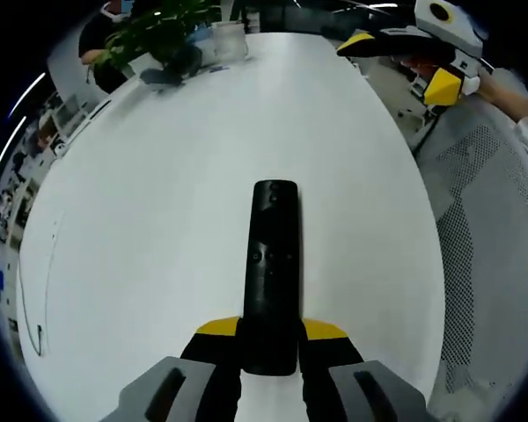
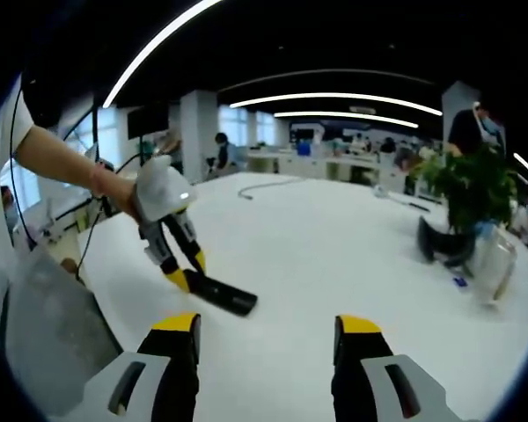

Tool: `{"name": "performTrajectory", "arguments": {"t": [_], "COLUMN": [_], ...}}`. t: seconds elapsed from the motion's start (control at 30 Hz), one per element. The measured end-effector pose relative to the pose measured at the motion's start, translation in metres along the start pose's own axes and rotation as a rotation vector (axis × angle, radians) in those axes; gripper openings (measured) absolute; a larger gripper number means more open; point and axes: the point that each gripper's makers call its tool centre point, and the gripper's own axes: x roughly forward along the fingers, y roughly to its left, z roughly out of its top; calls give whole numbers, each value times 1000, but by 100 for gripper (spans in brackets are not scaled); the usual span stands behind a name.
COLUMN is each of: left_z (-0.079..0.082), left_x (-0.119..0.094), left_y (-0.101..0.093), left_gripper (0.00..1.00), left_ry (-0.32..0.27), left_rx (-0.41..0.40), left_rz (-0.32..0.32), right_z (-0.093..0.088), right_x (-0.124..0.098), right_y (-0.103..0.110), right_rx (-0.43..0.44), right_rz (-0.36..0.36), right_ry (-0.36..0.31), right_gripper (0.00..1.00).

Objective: Press the specified remote control buttons in sequence, fully releasing each button before pressing the next.

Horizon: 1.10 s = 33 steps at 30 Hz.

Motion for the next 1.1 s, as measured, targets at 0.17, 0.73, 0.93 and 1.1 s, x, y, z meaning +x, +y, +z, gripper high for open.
{"name": "performTrajectory", "arguments": {"t": [0.17, 0.73, 0.93, 1.1], "left_z": [0, -2, -3, -3], "left_x": [0, -1, -2, -2], "left_y": [-7, -27, -33, -40], "left_gripper": [24, 24, 24, 24], "left_ry": [-9, 31, 28, 33], "left_rx": [-3, 24, 23, 27], "left_rz": [-2, -11, -12, -13], "right_z": [0, -3, -3, -4], "right_x": [0, -1, 0, 0], "right_y": [0, 3, 2, 3], "right_rx": [1, -3, 0, -1], "right_rz": [1, 12, 12, 16], "right_ry": [2, 12, 13, 17], "right_gripper": [59, 57, 57, 56]}}
